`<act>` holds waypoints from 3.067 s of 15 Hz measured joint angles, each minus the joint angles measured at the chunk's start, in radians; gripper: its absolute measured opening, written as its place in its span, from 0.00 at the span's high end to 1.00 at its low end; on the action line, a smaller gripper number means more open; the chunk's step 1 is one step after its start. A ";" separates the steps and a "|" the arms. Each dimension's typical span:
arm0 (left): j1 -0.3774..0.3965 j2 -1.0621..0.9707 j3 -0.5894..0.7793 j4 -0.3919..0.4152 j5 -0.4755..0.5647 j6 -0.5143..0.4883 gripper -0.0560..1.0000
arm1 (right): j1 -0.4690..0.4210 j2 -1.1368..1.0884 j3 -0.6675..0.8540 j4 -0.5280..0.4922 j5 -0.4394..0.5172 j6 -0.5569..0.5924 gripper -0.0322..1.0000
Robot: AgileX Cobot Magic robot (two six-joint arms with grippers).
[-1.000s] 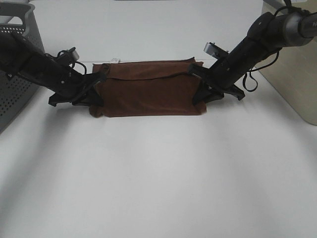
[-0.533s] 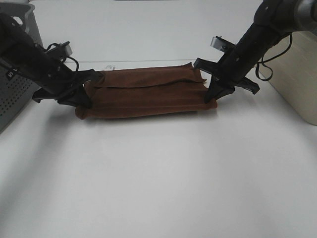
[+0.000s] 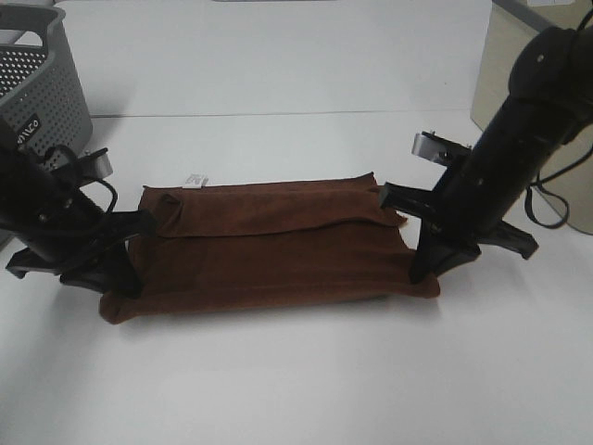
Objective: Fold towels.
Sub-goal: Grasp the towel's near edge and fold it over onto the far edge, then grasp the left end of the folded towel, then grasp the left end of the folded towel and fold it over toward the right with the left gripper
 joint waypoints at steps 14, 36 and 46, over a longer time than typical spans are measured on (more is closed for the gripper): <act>-0.006 0.025 -0.258 0.110 -0.045 -0.230 0.92 | 0.003 0.021 -0.219 -0.002 -0.043 -0.028 0.97; -0.006 0.255 -0.371 0.246 -0.248 -0.278 0.23 | 0.002 0.167 -0.364 -0.051 -0.038 -0.032 0.14; -0.006 0.176 -0.371 0.378 -0.166 -0.303 0.86 | 0.002 0.161 -0.364 -0.052 -0.010 -0.032 0.14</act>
